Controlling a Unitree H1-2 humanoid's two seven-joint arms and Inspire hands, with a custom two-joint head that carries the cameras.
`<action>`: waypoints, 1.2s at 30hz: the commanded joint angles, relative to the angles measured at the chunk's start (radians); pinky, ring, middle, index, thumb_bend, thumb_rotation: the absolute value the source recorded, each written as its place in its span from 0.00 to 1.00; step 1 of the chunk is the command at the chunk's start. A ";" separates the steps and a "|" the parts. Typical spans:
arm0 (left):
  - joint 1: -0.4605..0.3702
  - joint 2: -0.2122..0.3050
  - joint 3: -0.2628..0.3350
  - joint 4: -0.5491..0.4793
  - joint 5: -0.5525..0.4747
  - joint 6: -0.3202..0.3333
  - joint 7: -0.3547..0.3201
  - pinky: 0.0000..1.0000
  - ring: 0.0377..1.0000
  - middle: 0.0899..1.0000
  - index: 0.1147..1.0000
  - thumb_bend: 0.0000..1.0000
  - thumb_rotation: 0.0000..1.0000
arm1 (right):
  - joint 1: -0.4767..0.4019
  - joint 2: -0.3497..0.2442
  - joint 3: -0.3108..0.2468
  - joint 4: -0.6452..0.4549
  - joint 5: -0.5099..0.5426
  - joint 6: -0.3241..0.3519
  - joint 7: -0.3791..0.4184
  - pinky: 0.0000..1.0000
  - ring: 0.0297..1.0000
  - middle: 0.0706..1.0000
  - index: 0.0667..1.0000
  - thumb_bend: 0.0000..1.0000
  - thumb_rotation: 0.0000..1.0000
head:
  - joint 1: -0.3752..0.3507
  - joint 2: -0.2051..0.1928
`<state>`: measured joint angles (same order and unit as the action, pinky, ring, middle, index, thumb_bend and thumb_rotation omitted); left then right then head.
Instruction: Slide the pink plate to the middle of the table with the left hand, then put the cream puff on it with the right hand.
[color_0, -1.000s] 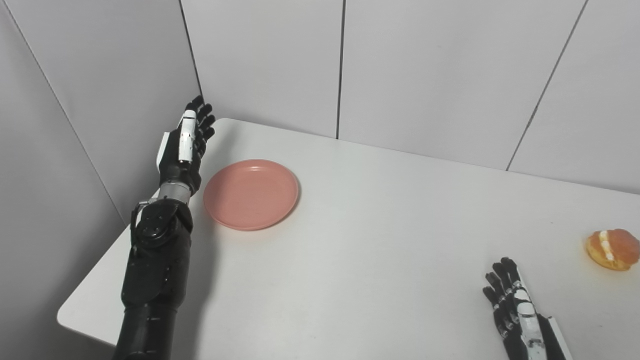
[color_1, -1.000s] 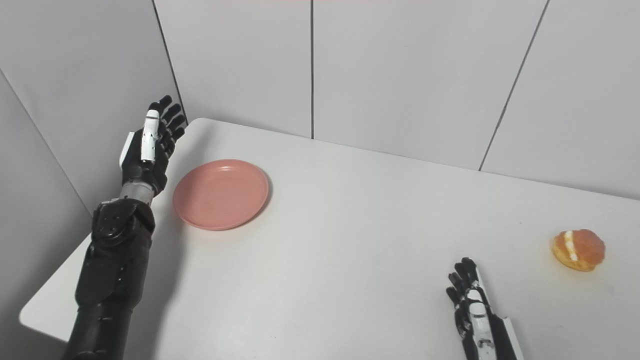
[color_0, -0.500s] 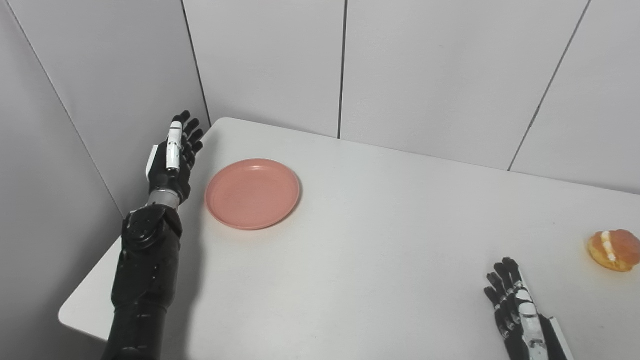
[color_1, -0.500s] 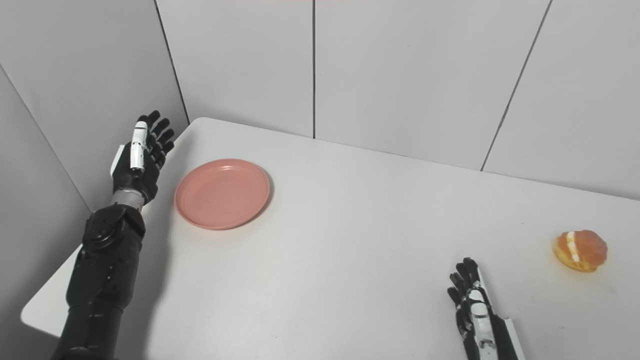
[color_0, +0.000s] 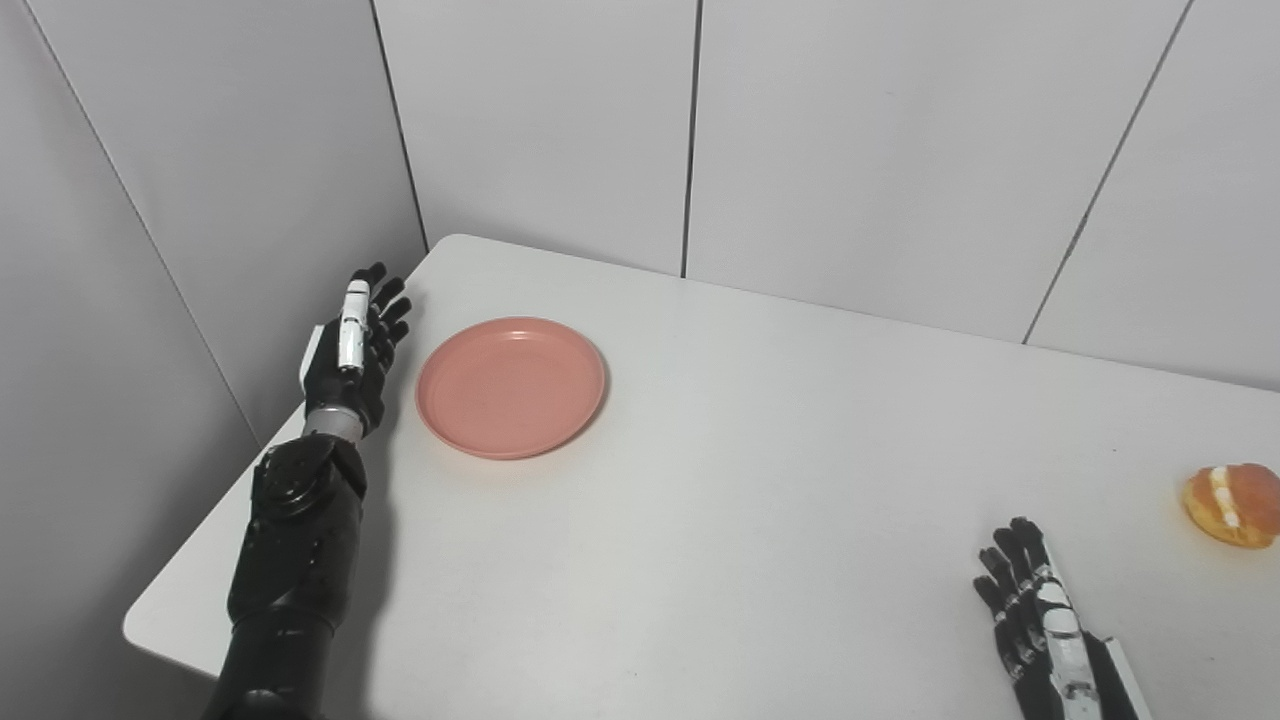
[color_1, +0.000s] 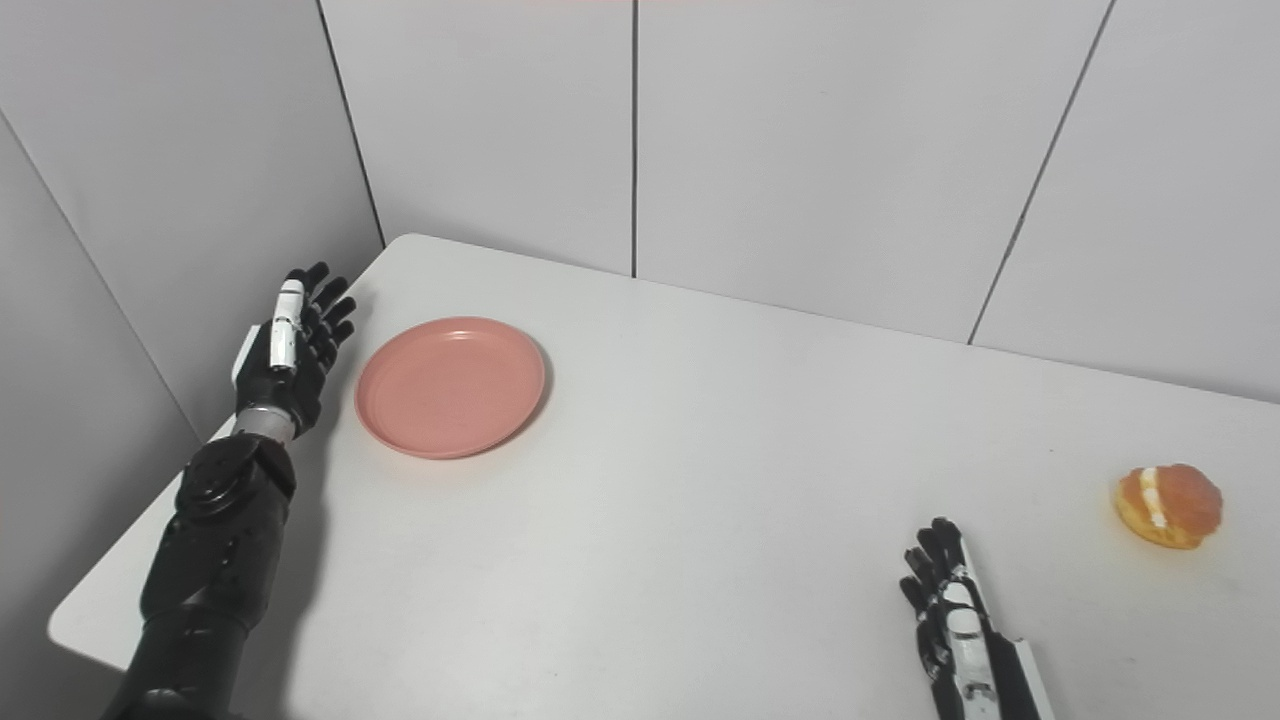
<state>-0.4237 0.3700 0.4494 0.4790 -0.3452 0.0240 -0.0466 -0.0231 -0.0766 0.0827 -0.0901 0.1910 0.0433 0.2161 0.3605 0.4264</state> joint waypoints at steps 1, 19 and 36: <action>-0.026 0.040 -0.002 -0.001 -0.004 -0.050 -0.023 0.97 0.93 0.91 0.89 0.31 1.00 | 0.017 -0.008 -0.002 0.022 -0.003 0.070 -0.006 1.00 1.00 1.00 1.00 0.11 1.00 | 0.001 0.002; 0.004 0.004 -0.030 0.017 -0.029 -0.043 -0.058 0.91 0.89 0.88 0.87 0.33 1.00 | 0.015 -0.004 0.002 0.028 -0.019 0.057 -0.011 1.00 1.00 1.00 1.00 0.08 1.00 | -0.009 0.010; 0.059 -0.067 -0.084 -0.152 -0.038 0.085 -0.049 0.93 0.90 0.89 0.89 0.35 1.00 | 0.011 -0.002 0.003 0.041 -0.013 0.041 -0.004 1.00 1.00 1.00 1.00 0.12 1.00 | -0.030 0.030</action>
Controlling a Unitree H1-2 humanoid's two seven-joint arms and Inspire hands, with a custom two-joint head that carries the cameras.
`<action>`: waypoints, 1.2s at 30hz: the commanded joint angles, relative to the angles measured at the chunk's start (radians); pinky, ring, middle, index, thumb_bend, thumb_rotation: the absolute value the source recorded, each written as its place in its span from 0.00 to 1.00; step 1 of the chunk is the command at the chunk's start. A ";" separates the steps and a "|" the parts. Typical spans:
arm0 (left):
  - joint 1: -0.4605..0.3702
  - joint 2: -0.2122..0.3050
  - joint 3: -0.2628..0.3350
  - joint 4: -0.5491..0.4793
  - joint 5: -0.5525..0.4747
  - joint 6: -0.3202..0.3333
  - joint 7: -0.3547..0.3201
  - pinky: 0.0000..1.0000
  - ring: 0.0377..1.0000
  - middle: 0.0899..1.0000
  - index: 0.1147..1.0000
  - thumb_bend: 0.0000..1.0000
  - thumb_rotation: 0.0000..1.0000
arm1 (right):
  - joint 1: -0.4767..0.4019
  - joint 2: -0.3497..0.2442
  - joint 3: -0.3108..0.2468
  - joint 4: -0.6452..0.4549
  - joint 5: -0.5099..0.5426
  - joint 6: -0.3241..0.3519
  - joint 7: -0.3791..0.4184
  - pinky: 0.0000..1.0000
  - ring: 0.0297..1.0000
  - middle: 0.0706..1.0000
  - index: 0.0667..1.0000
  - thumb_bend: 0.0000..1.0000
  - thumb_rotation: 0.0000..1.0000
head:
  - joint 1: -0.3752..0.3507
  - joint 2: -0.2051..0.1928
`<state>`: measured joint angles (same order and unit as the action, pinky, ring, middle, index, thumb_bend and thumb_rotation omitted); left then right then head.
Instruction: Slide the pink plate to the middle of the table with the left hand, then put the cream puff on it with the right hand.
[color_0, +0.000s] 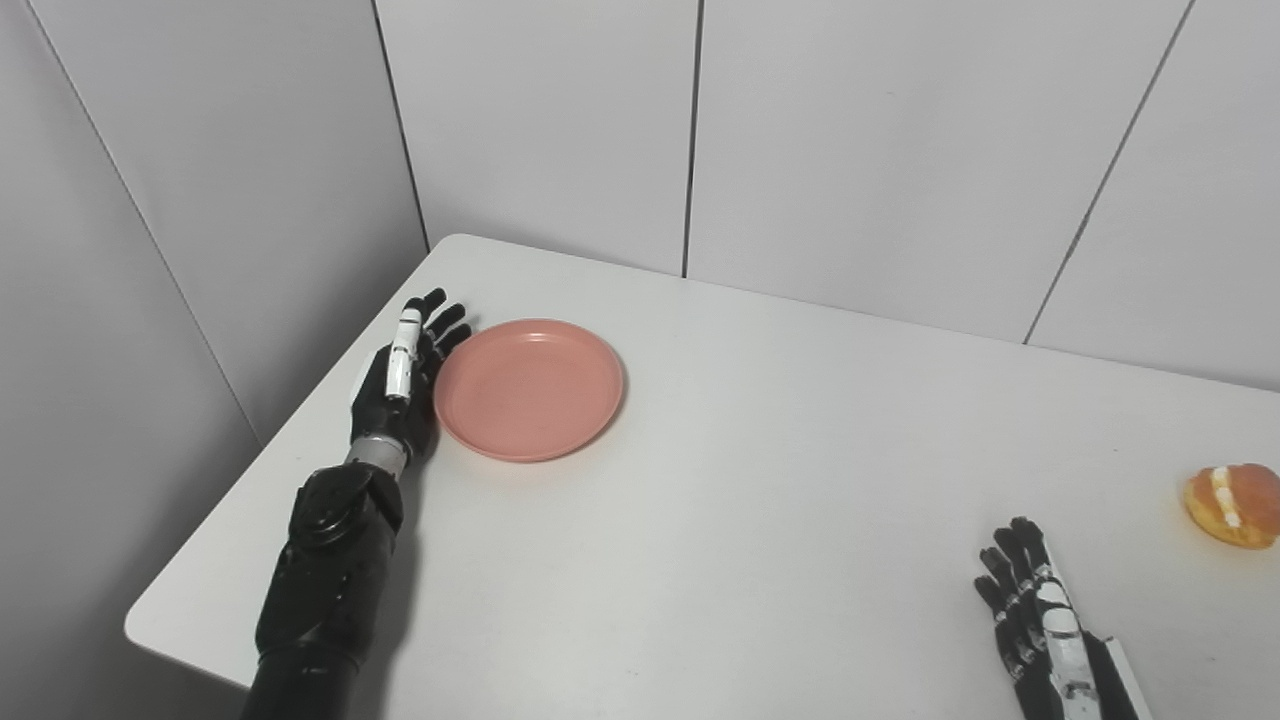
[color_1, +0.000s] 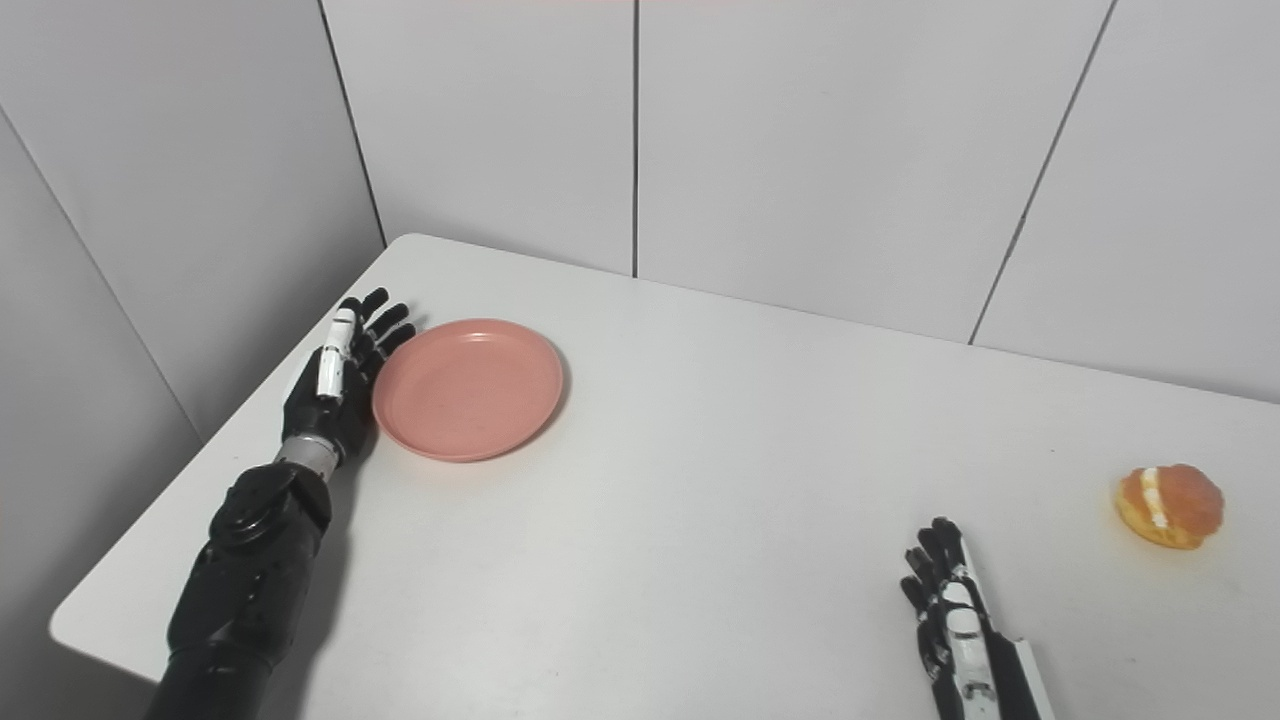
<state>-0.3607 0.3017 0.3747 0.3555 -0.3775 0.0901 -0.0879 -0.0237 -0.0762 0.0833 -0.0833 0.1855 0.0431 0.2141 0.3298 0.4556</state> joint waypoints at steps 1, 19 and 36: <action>-0.002 -0.001 -0.013 -0.033 -0.004 0.022 -0.004 0.92 0.89 0.89 0.88 0.35 1.00 | 0.012 -0.004 0.003 0.035 -0.009 0.040 -0.001 1.00 1.00 1.00 1.00 0.12 1.00 | -0.002 0.005; 0.003 -0.051 -0.083 -0.046 -0.004 0.046 -0.016 0.94 0.91 0.91 0.89 0.30 1.00 | 0.012 0.004 0.005 0.040 -0.017 0.024 -0.005 1.00 1.00 1.00 1.00 0.13 1.00 | -0.032 0.030; 0.009 -0.117 -0.167 -0.003 0.015 0.035 -0.056 0.89 0.88 0.88 0.86 0.37 1.00 | 0.017 0.009 0.009 0.028 -0.030 0.038 -0.013 1.00 1.00 1.00 1.00 0.20 1.00 | -0.090 0.070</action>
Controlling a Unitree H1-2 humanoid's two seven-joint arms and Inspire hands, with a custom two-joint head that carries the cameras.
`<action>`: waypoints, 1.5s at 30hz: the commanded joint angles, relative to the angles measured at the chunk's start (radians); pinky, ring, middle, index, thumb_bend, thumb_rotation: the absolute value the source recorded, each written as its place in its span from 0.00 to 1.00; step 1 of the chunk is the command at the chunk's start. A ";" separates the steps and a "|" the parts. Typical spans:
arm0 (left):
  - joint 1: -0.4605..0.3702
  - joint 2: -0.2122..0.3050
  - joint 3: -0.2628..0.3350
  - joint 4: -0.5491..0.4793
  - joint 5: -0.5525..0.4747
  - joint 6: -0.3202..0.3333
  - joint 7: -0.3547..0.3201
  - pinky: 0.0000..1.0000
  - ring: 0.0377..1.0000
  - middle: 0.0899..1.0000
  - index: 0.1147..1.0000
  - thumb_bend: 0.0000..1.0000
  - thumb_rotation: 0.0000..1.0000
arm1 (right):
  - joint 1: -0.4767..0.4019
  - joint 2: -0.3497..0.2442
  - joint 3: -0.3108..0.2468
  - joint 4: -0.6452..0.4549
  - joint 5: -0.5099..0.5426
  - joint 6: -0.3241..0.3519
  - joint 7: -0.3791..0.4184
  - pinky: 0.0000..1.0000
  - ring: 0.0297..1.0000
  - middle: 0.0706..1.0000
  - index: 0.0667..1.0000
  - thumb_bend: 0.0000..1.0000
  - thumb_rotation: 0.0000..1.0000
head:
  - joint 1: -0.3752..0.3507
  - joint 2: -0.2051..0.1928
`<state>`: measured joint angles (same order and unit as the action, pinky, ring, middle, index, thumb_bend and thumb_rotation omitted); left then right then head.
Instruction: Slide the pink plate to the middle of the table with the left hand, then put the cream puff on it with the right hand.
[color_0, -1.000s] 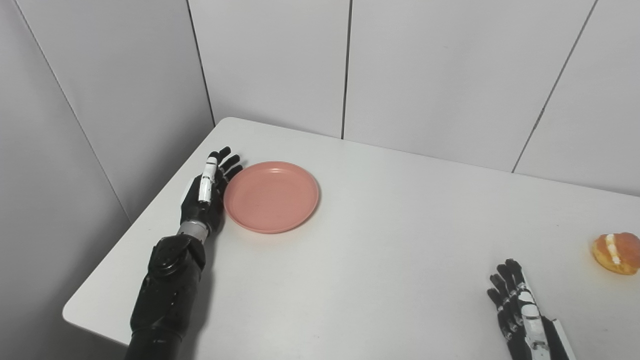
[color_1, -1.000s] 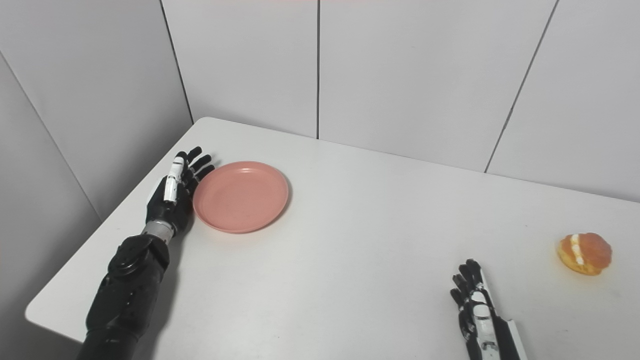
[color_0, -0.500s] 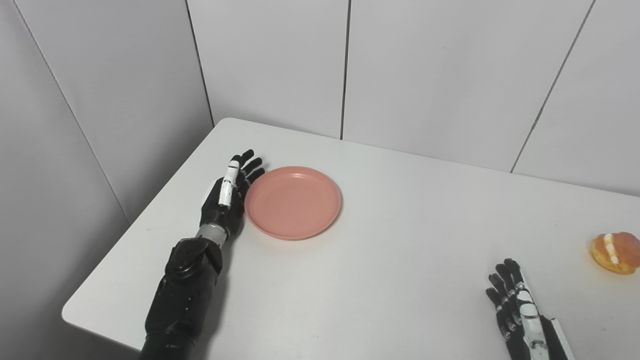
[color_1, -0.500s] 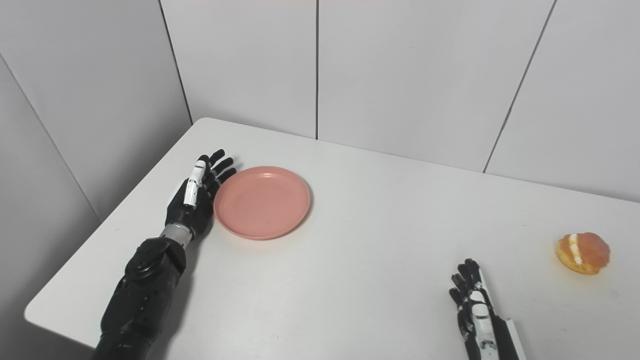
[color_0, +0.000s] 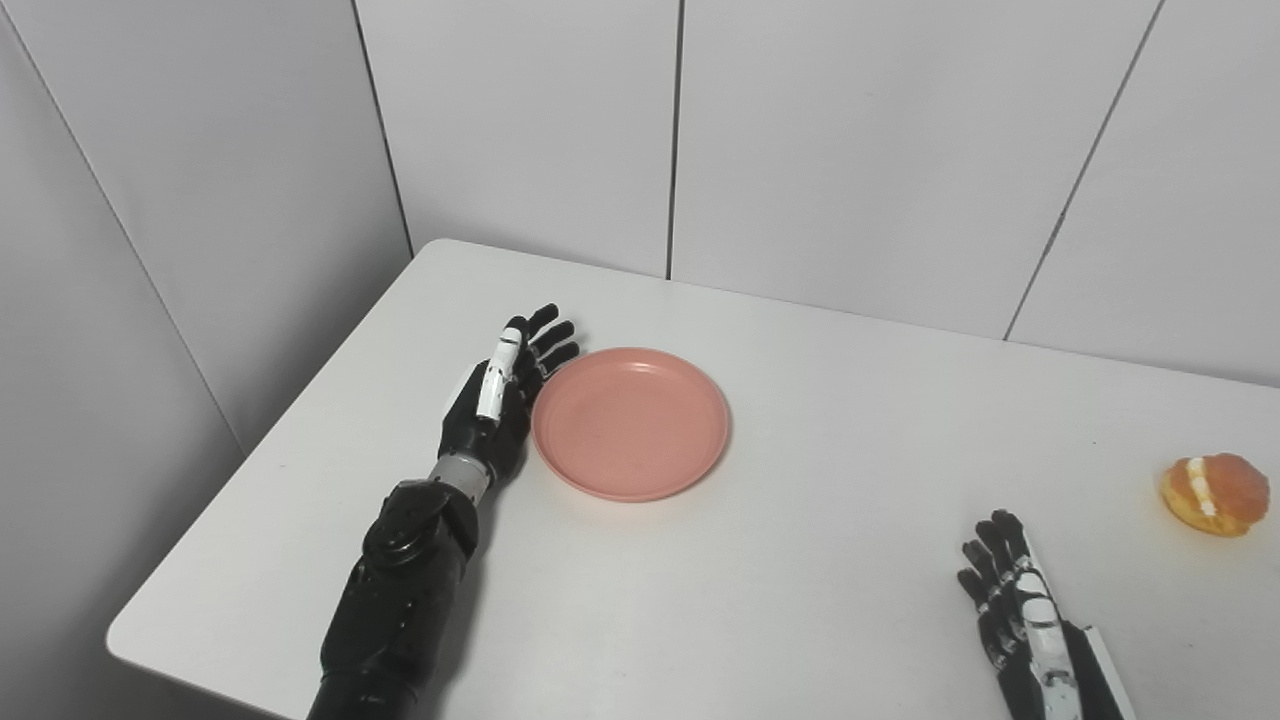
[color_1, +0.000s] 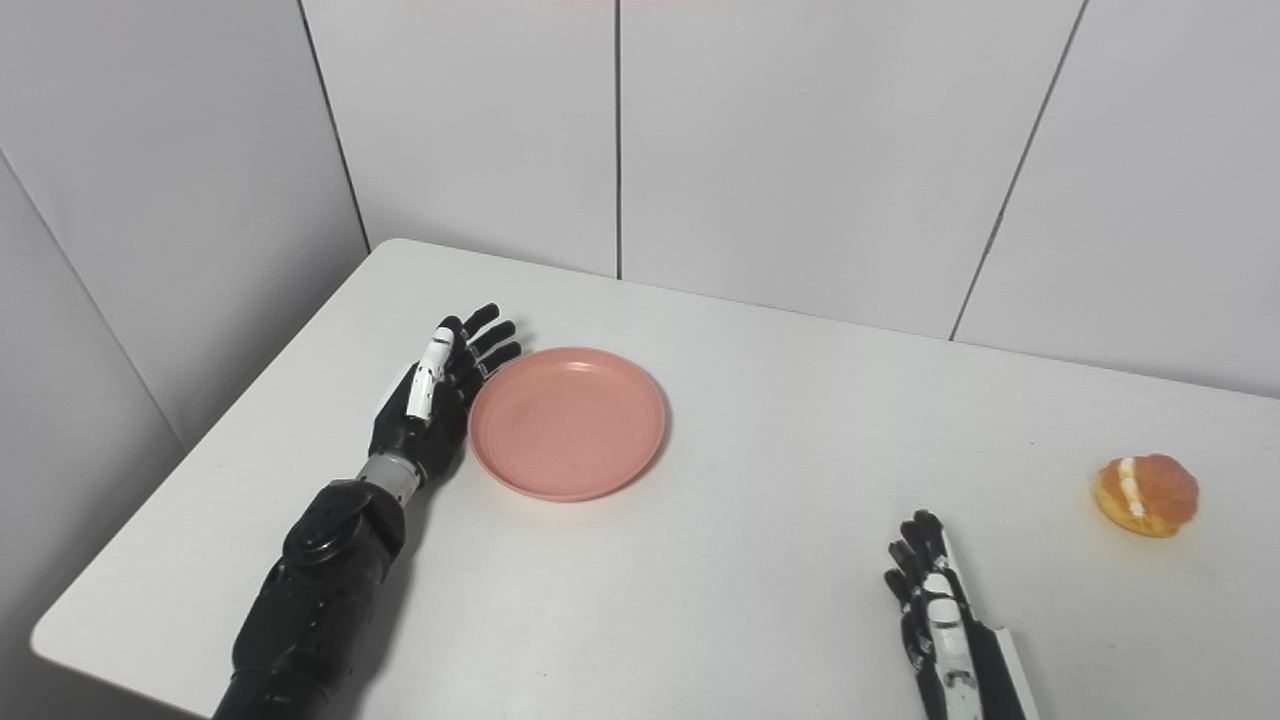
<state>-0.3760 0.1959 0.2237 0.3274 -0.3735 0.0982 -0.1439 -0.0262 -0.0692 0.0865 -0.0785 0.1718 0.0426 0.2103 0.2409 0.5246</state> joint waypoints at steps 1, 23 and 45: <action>0.026 -0.014 -0.018 0.023 0.015 0.027 0.000 0.88 0.88 0.87 0.86 0.37 1.00 | 0.020 0.002 0.006 0.022 -0.017 0.039 -0.009 1.00 1.00 1.00 1.00 0.20 1.00 | -0.001 0.001; 0.122 -0.129 -0.162 -0.240 0.033 0.168 0.004 0.93 0.92 0.91 0.90 0.37 1.00 | 0.015 0.016 0.003 0.018 -0.027 0.027 -0.028 1.00 1.00 1.00 1.00 0.23 1.00 | -0.084 0.056; 0.218 -0.203 -0.221 -0.340 0.031 0.197 -0.022 0.97 0.94 0.95 0.94 0.38 1.00 | 0.012 0.045 0.006 -0.014 -0.046 0.048 -0.055 1.00 1.00 1.00 1.00 0.23 1.00 | -0.191 0.121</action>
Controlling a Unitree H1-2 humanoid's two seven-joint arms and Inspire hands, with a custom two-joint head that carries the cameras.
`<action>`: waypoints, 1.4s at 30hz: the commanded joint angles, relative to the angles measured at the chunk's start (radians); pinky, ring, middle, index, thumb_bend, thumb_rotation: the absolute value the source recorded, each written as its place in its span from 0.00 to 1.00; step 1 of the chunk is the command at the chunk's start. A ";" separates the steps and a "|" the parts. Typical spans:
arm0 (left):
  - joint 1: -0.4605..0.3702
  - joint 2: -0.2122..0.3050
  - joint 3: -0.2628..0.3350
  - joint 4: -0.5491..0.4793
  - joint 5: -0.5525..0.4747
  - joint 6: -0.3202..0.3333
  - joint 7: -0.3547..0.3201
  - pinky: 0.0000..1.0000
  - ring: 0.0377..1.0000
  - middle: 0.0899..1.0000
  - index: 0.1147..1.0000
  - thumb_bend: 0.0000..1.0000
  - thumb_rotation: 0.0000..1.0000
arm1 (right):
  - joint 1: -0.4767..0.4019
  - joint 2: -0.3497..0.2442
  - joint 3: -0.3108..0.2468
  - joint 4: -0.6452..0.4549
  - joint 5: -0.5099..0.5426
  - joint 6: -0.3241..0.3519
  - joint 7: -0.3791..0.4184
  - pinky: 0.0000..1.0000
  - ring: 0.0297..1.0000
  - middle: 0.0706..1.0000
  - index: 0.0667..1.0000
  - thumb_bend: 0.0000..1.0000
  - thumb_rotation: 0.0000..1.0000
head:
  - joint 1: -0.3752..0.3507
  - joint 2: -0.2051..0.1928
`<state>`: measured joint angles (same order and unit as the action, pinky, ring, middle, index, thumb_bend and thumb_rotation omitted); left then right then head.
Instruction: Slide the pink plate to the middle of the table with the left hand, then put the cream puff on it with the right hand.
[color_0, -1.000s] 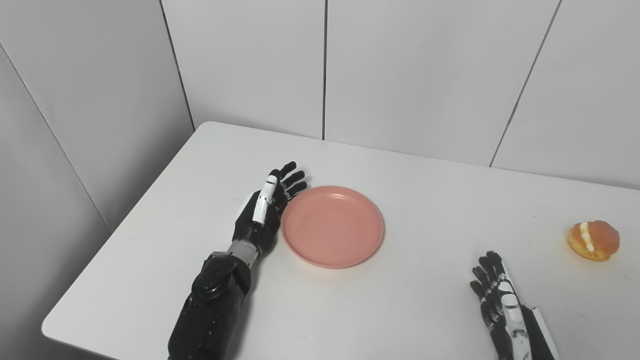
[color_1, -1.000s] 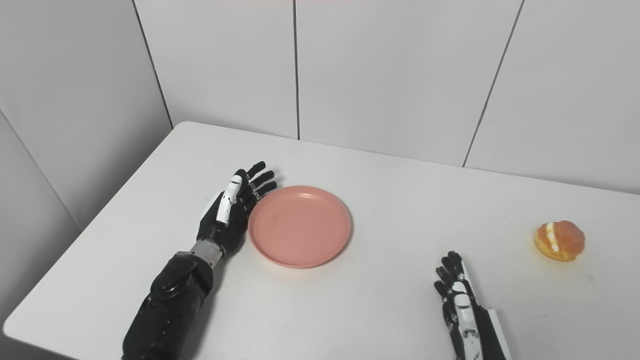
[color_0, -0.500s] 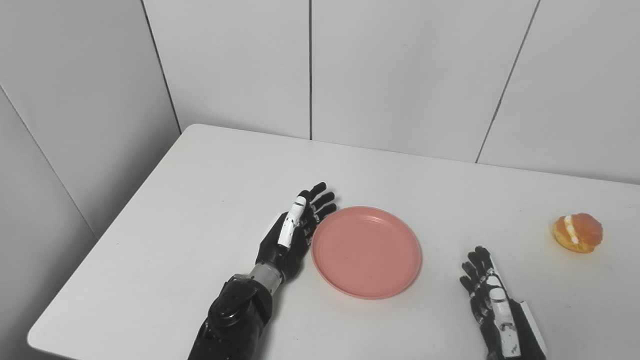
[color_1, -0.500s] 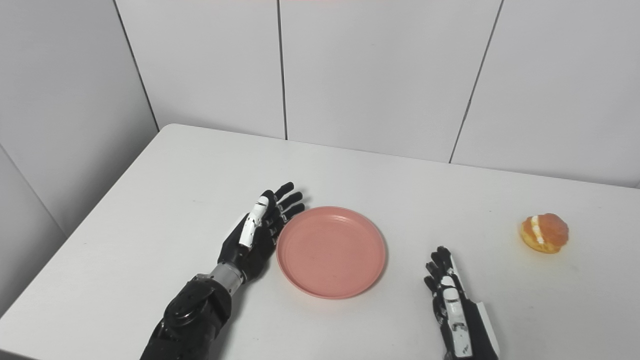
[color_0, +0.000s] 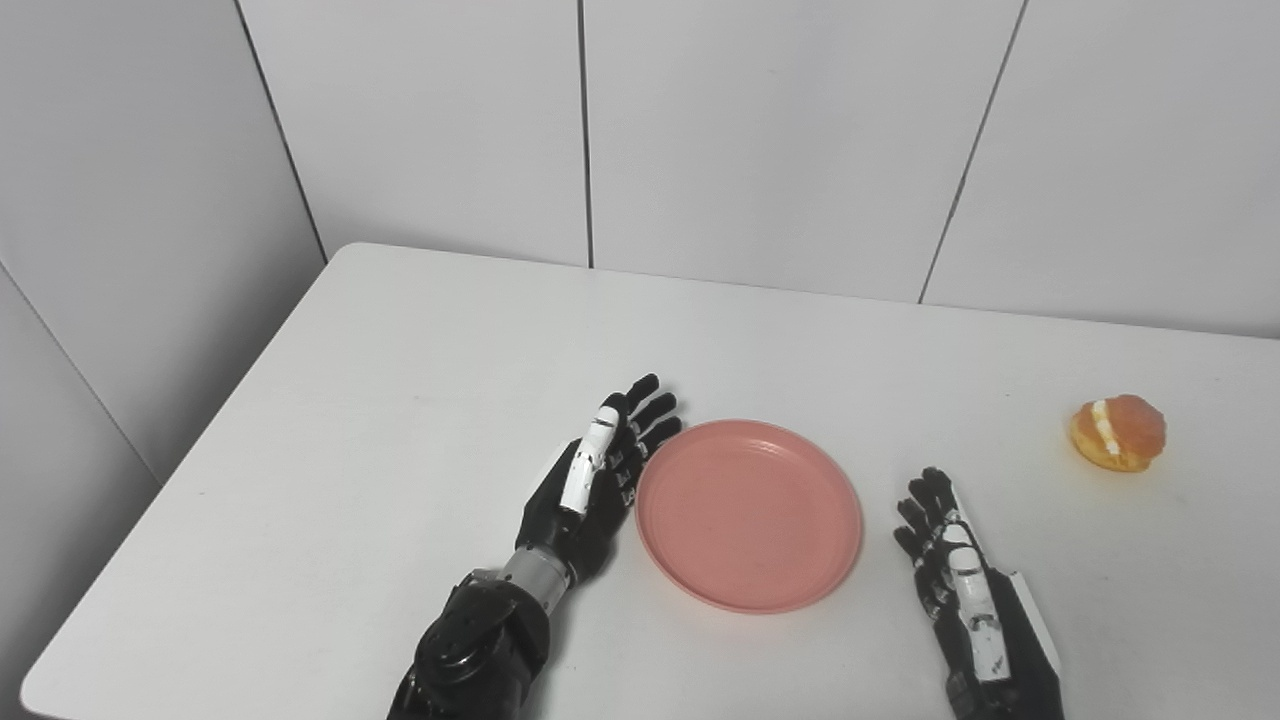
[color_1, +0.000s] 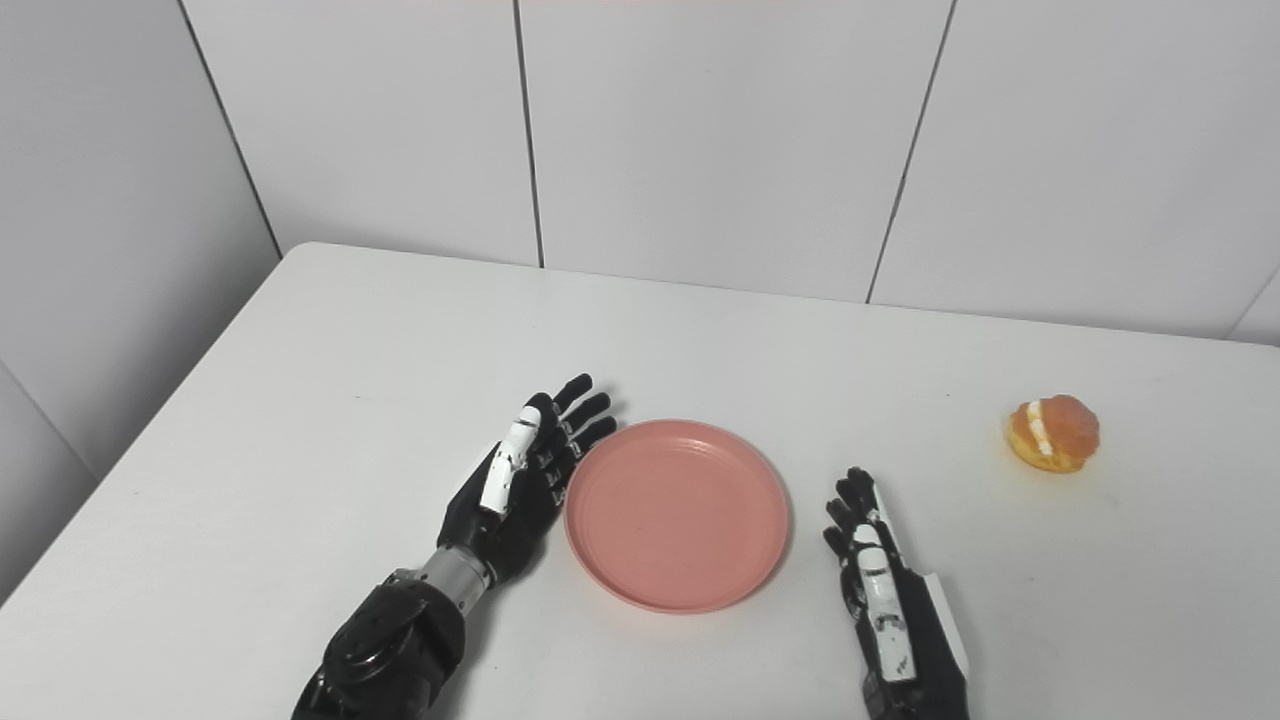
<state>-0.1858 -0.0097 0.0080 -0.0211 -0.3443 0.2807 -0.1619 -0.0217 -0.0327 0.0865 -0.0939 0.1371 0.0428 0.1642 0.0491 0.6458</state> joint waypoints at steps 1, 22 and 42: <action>0.028 0.001 -0.001 0.007 0.002 0.016 -0.001 0.97 0.94 0.95 0.94 0.38 1.00 | 0.008 0.009 0.007 0.001 -0.015 0.050 -0.012 1.00 1.00 1.00 1.00 0.23 1.00 | -0.003 0.001; 0.053 0.018 0.015 0.082 0.054 -0.084 0.003 0.97 0.95 0.95 0.94 0.37 1.00 | -0.008 0.031 -0.023 -0.010 0.001 0.049 -0.031 1.00 0.99 1.00 1.00 0.24 1.00 | -0.122 -0.011; 0.075 0.026 0.017 0.205 0.143 -0.252 0.003 0.96 0.93 0.93 0.92 0.38 1.00 | -0.108 -0.029 -0.096 -0.175 -0.045 0.109 -0.087 0.96 0.92 0.93 0.93 0.43 0.86 | -0.287 -0.102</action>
<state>-0.1661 0.0142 0.0186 0.1027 -0.2097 0.0179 -0.1732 -0.0899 -0.0547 -0.0006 -0.2282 0.0951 0.1481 0.0805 -0.2376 0.5431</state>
